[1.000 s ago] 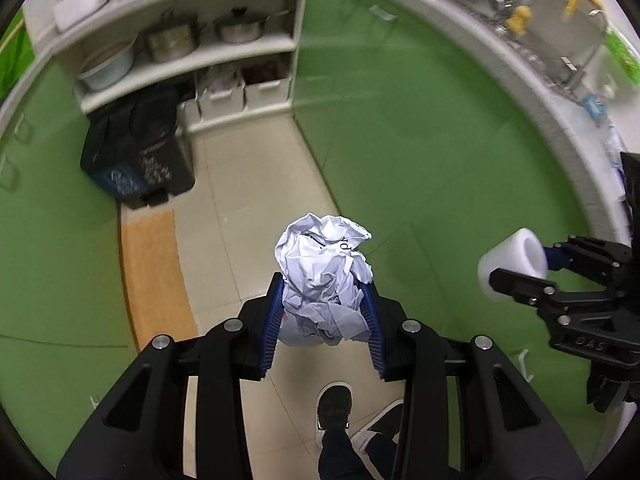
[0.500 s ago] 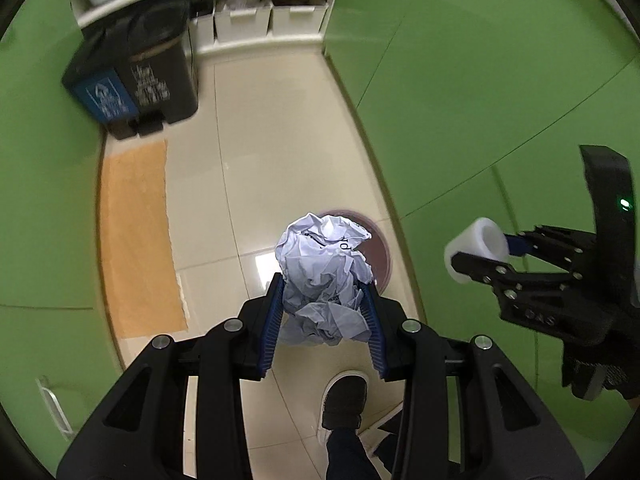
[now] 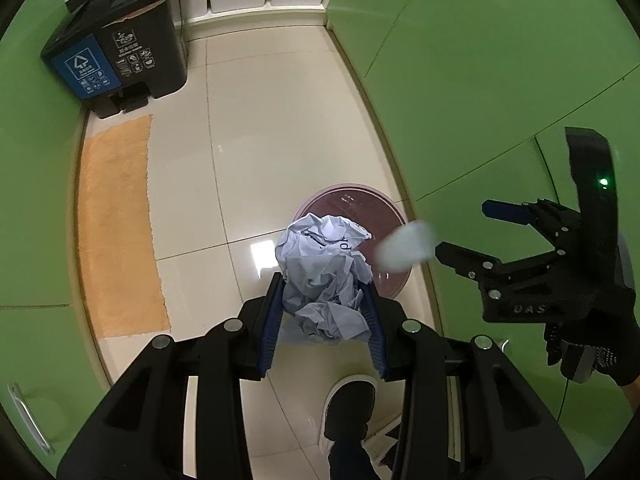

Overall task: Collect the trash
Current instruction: 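Carry the paper ball and foam cup over the pink bin and release, then move both tools back up to the counter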

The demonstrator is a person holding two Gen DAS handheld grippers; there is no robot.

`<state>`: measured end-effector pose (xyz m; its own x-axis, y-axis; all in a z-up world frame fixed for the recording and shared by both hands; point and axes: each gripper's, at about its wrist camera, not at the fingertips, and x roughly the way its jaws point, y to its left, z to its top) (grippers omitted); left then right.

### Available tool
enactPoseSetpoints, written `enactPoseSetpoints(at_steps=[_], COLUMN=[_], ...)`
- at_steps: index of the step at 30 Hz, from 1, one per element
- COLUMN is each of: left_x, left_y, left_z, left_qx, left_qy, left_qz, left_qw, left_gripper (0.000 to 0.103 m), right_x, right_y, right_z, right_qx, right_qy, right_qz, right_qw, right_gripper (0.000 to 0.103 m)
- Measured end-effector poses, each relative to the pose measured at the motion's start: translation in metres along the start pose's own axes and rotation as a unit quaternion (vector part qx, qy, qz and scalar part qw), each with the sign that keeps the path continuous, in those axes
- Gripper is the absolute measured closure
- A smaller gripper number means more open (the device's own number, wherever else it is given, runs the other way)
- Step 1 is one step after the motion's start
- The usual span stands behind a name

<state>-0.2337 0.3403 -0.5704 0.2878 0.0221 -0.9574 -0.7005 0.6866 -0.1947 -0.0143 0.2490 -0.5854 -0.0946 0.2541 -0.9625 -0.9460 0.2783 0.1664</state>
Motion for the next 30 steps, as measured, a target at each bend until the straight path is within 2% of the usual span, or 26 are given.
enactPoseSetpoints(at_steps=[5, 13, 19, 25, 27, 28, 29, 30], left_x=[0.008, 0.033, 0.059, 0.082, 0.088, 0.090, 0.092, 0.094], left_y=[-0.014, -0.043, -0.062, -0.072, -0.075, -0.076, -0.075, -0.076], left_z=[0.008, 0.025, 0.036, 0.045, 0.047, 0.048, 0.049, 0.050], left_qx=[0.011, 0.030, 0.052, 0.066, 0.068, 0.069, 0.070, 0.070], left_qy=[0.004, 0.022, 0.039, 0.054, 0.058, 0.059, 0.060, 0.057], left_qz=[-0.003, -0.013, -0.020, -0.017, -0.017, -0.015, -0.017, -0.015], left_qw=[0.9999, 0.9992, 0.9977, 0.9962, 0.9959, 0.9957, 0.9956, 0.9958], left_gripper=[0.066, 0.065, 0.065, 0.063, 0.060, 0.049, 0.025, 0.013], right_x=[-0.008, -0.044, -0.074, -0.079, -0.080, -0.080, -0.081, -0.082], right_y=[-0.011, -0.027, -0.029, -0.032, -0.035, -0.036, -0.038, -0.040], right_z=[-0.006, -0.032, -0.061, -0.081, -0.085, -0.088, -0.090, -0.091], right_qx=[0.006, 0.038, 0.066, 0.090, 0.095, 0.099, 0.103, 0.106], right_qy=[0.005, 0.000, -0.011, -0.014, -0.013, -0.014, -0.015, -0.017], right_qz=[-0.013, -0.039, -0.033, -0.026, -0.026, -0.026, -0.026, -0.026], right_qw=[1.000, 0.999, 0.997, 0.996, 0.995, 0.995, 0.994, 0.994], right_gripper=[0.008, 0.007, 0.007, 0.007, 0.007, 0.007, 0.007, 0.007])
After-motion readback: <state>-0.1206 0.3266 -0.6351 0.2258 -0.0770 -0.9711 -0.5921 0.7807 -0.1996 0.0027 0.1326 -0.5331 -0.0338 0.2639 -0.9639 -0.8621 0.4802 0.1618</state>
